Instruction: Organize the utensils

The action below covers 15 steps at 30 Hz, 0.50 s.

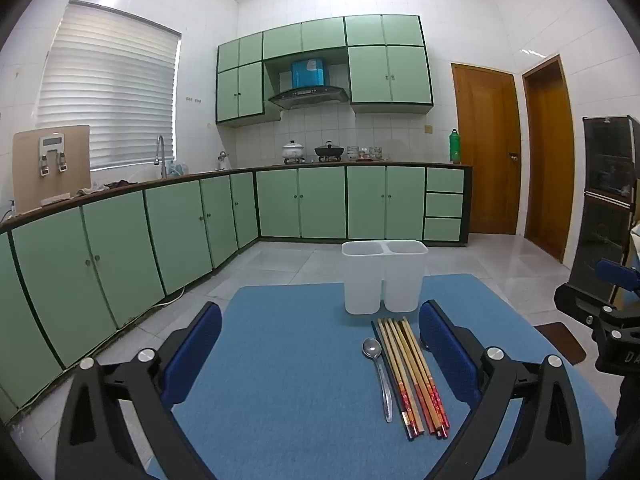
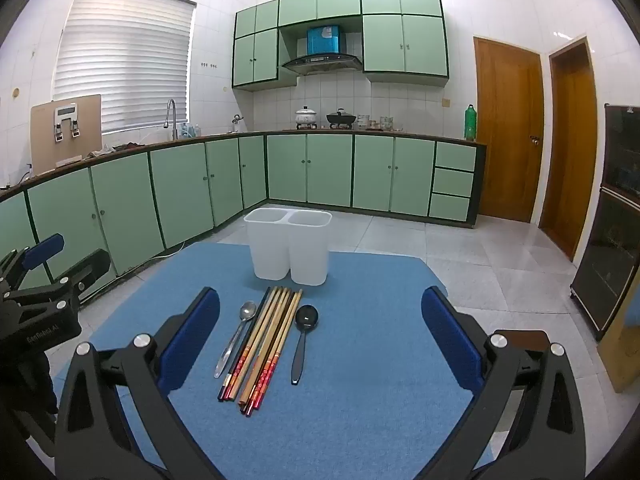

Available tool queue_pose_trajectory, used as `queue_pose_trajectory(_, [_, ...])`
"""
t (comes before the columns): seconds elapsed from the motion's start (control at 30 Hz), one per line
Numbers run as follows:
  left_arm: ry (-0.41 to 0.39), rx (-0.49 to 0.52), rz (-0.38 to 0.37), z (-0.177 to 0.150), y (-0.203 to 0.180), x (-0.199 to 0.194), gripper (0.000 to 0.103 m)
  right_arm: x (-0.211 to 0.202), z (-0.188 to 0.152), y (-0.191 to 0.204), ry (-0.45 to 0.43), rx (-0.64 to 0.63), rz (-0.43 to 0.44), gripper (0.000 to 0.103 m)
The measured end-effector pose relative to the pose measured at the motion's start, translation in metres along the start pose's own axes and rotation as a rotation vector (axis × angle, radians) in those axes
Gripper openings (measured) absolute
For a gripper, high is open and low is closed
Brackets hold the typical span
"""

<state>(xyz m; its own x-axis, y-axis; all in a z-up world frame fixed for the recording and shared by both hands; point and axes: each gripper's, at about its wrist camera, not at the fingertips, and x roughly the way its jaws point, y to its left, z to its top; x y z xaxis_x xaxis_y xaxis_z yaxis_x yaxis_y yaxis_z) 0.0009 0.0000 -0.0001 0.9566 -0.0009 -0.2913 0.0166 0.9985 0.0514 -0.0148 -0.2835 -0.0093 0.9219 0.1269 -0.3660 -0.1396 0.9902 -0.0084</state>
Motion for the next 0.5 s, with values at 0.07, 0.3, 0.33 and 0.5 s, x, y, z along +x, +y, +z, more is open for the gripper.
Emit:
queue_pose_trajectory(0.07, [-0.007,-0.002,-0.002,-0.0001,0.0003,-0.0006,0.097,0.0,0.0,0.0,0.001,0.001,0.0,0.098])
queue_pose_trajectory(0.3, [-0.008,-0.006,0.0,0.0014,0.0014,-0.0017,0.097,0.0,0.0019,-0.0024,0.002,0.004,0.0,0.098])
queue_pose_trajectory(0.33, [-0.009,-0.006,-0.001,0.0017,0.0016,-0.0018,0.097,0.0002,0.0022,-0.0022,0.002,0.003,0.0,0.098])
queue_pose_trajectory(0.5, [-0.011,-0.005,-0.002,0.0032,0.0025,-0.0008,0.097,-0.0019,0.001,-0.0028,0.001,0.007,0.002,0.098])
